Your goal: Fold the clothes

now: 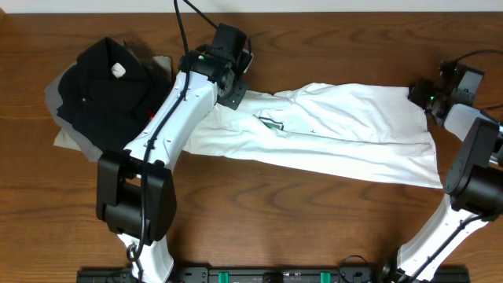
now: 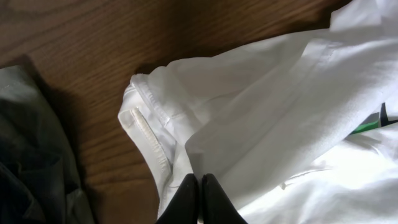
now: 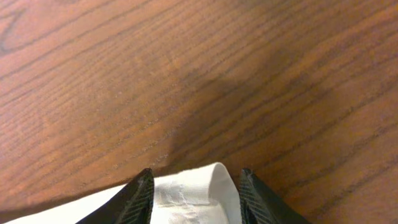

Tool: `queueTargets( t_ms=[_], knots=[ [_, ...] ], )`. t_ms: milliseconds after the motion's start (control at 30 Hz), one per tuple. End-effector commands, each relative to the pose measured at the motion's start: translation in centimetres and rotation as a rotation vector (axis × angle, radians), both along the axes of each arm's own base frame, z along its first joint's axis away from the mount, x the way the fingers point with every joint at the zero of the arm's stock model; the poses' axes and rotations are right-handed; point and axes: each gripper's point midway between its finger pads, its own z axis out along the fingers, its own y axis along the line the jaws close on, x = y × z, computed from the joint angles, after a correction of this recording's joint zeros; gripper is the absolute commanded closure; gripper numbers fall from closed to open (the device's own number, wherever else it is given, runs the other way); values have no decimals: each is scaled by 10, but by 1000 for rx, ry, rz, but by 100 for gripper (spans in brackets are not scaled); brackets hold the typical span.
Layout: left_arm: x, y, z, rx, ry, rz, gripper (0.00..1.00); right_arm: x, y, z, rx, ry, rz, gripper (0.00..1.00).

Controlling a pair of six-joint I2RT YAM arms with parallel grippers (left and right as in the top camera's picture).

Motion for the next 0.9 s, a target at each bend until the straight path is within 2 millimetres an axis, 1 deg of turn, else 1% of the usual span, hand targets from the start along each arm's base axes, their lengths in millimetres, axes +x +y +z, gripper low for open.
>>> queueTargets(
  t_ms=[0,67,133,167,200,300,400,433,467,567,633,700,733,800,867],
  knots=[
    [2,2,2,1,-9,17,94,-2,1,-8,17,26,-14,62],
    [2,2,2,1,-9,17,94,-5,3,-10,29,38,-8,70],
    [2,2,2,2,-9,17,94,-6,7,-10,48,43,4,85],
    [3,2,2,2,-10,17,94,-6,9,-9,60,38,13,95],
    [3,2,3,4,-11,18,94,-5,10,-6,71,28,21,99],
    [3,3,8,1,-22,19,94,-5,8,10,106,-6,21,99],
    [5,11,17,37,-57,39,94,-5,-3,43,104,-69,17,99],
    [6,16,23,59,-78,50,94,-6,-9,58,96,-97,13,99],
    [7,19,27,73,-91,58,94,-7,-12,69,87,-117,18,99],
    [8,27,40,94,-129,76,94,-18,-23,106,59,-156,4,99],
    [7,28,46,88,-140,80,94,-28,-30,126,36,-166,-7,99],
    [6,29,48,88,-142,82,94,-37,-33,137,24,-165,-11,99],
    [6,30,48,89,-140,82,94,-41,-33,139,20,-159,-9,99],
    [4,30,47,92,-132,81,94,-50,-34,141,25,-137,-15,99],
    [2,31,46,96,-124,80,94,-57,-34,139,42,-114,-21,99]
  ],
)
